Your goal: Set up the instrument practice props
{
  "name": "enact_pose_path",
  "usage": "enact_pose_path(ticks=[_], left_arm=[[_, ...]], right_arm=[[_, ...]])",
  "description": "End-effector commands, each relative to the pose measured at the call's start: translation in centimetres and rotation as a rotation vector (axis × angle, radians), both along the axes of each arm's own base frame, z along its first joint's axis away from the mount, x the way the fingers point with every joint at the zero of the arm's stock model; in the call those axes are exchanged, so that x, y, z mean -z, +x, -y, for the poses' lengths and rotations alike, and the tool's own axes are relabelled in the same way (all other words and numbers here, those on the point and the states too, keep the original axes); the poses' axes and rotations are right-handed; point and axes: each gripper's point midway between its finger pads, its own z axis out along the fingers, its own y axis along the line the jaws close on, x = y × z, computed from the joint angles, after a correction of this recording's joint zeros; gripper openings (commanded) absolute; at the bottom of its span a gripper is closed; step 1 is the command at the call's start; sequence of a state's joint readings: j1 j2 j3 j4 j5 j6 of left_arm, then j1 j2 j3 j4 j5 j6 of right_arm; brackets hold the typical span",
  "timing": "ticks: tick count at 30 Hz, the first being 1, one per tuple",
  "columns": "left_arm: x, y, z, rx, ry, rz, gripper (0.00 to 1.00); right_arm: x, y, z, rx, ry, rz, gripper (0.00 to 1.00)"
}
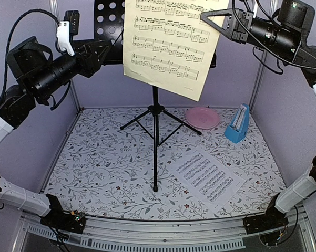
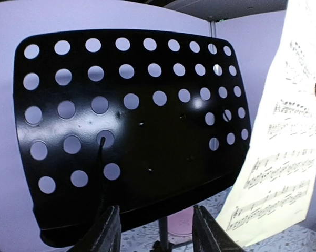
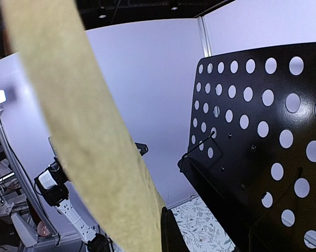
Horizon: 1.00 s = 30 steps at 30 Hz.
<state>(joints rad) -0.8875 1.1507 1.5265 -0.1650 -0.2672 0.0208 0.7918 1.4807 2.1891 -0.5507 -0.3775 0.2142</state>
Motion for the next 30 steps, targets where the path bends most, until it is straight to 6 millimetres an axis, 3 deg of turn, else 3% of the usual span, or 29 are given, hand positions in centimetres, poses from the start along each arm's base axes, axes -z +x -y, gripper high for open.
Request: enact_pose_path(ticks=[1,9,21,30], left_arm=[[0.3,2.5,-1.8,-0.148,0.166,0.015,0.49],[-1.1,7.4,-2.4,-0.171,0.222,-0.01,0.45],[-0.1,10.3,-0.2,-0.074,0.236,-0.04,0.39],[0.6,12.1,-0.5,-0.126,0.271,-0.059,0.3]], right_arm=[[-0.7,1.6,-0.5,0.048,0.041,-0.054,0.0],[-2.0,4.7,-0.5,0.172,0.101,-0.035,0.0],[-2.6,6.8,-0.8,0.25,0.138,0.01,0.0],[-2.3,7.5,-1.4,0.271,0.105,0.061,0.0]])
